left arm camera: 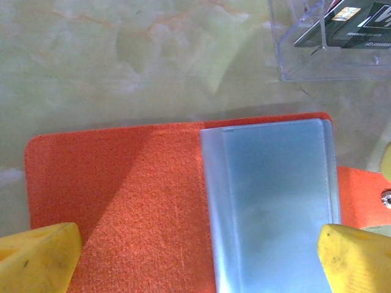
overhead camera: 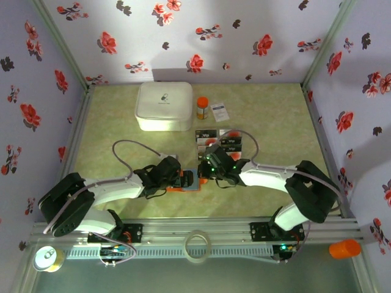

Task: Put the credit cards into the card holder
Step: Flip over the card slot on the card holder.

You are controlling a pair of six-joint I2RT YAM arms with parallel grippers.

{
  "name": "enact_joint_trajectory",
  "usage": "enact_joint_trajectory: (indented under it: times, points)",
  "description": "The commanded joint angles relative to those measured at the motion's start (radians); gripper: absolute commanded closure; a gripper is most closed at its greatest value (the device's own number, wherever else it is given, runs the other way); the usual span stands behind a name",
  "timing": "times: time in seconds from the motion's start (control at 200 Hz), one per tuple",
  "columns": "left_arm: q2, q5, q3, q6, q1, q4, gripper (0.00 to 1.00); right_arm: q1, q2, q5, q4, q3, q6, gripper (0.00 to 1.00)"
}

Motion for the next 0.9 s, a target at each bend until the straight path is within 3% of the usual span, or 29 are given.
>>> enact_joint_trajectory:
  times: [0.0, 0.895]
  points:
    - [0.013, -0.019, 0.015, 0.021, -0.011, -0.034, 0.00, -0.006, 0.051, -0.026, -0.030, 0.036, -0.027, 1.00]
    - [0.025, -0.077, -0.002, 0.098, -0.025, -0.076, 0.00, -0.010, 0.210, -0.141, 0.099, 0.052, 0.024, 1.00]
